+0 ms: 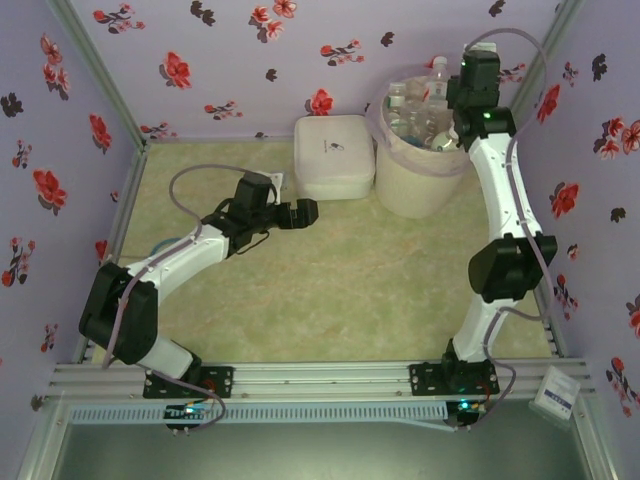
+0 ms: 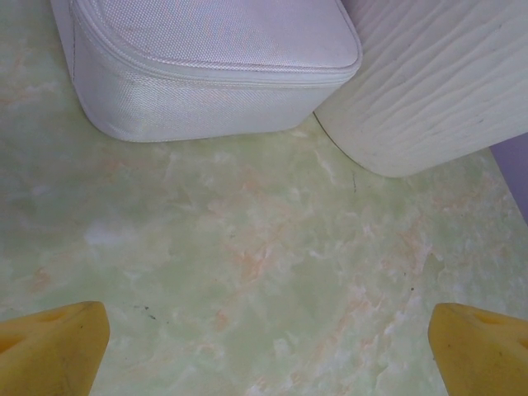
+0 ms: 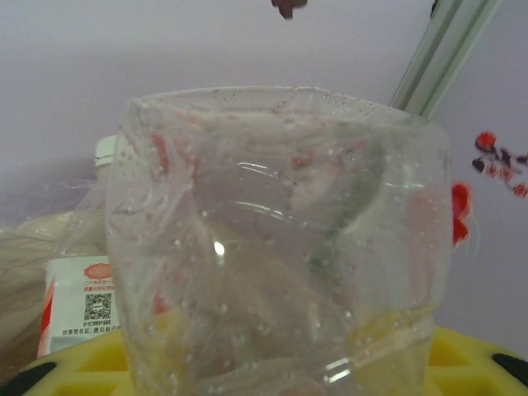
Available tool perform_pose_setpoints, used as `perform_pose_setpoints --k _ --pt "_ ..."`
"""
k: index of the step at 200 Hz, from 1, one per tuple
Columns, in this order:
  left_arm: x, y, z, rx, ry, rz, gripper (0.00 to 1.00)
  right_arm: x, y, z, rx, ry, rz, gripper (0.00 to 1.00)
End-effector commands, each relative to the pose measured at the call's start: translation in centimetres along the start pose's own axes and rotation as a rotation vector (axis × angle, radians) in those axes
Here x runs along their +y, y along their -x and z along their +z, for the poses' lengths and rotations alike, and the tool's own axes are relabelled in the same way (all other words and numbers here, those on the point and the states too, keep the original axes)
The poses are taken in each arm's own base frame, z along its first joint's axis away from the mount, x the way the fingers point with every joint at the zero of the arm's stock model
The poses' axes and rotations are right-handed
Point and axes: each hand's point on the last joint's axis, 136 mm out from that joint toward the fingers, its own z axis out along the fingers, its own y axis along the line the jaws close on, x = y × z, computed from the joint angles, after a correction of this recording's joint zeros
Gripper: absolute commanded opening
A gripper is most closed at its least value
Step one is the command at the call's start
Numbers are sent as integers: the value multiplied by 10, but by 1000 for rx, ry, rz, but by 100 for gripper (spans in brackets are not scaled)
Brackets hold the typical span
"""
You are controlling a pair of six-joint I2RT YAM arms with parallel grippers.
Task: Put the plastic bottles in the bin
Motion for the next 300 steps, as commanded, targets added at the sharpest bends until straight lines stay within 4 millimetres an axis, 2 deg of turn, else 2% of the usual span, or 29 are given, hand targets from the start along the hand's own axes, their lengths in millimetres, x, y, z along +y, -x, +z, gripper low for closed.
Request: perform_pose_setpoints --k 1,17,32,52,79,105,132,146,162,190,224,244,268,300 --pt "3 5 -6 -22 12 5 100 9 -32 13 147 35 46 54" --pt "3 6 -6 -22 11 7 100 10 -41 20 195 29 56 60" --pt "3 5 -6 -19 13 10 100 11 -40 21 203 29 62 68" --pt "3 6 -8 -18 17 14 100 9 -24 15 163 30 84 83" --pt "4 6 -8 -18 20 15 100 7 2 -2 100 66 113 94" --pt "3 9 -9 -20 19 20 100 -5 29 -27 32 59 125 99" --pt "3 11 -10 -22 23 31 100 -16 55 -55 -45 77 150 99" --pt "3 12 -10 -24 25 30 100 -17 60 -62 -62 87 158 97" --pt "4 11 -8 -21 25 29 100 -18 55 -55 -47 83 155 96" --pt "4 9 -9 -19 21 25 100 -10 34 -28 23 114 180 93" --pt "8 5 -13 -19 34 23 100 18 10 4 87 225 216 90" --pt "8 5 -15 -21 37 19 100 44 -7 17 152 377 263 90" --pt "6 5 -18 -4 39 26 100 57 -23 18 192 447 270 90" --pt "5 11 -21 -6 43 42 100 45 2 -1 99 428 287 89"
